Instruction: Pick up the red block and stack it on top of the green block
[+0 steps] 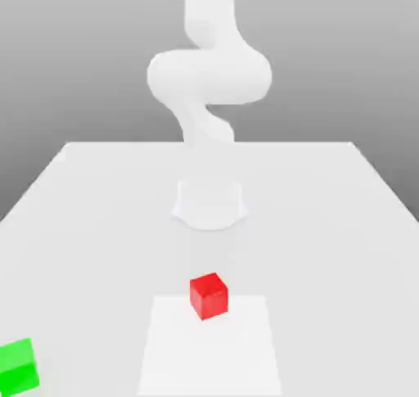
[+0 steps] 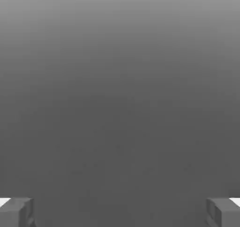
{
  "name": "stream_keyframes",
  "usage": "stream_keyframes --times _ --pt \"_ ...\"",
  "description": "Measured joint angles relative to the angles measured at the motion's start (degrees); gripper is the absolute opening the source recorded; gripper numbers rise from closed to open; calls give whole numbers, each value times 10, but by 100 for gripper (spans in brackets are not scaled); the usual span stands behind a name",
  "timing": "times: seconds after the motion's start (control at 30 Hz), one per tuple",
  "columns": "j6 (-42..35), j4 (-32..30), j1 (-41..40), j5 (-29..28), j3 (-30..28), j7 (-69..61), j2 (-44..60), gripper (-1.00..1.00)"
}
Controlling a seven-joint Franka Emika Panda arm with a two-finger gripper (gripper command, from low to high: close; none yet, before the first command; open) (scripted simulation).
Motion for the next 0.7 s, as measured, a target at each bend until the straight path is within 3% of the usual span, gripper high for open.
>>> stream_keyframes --times 0.53,0.7 --pt "233 -298 51 -24 -62 -197 295 0" --pt "360 -317 53 26 -48 -263 455 0"
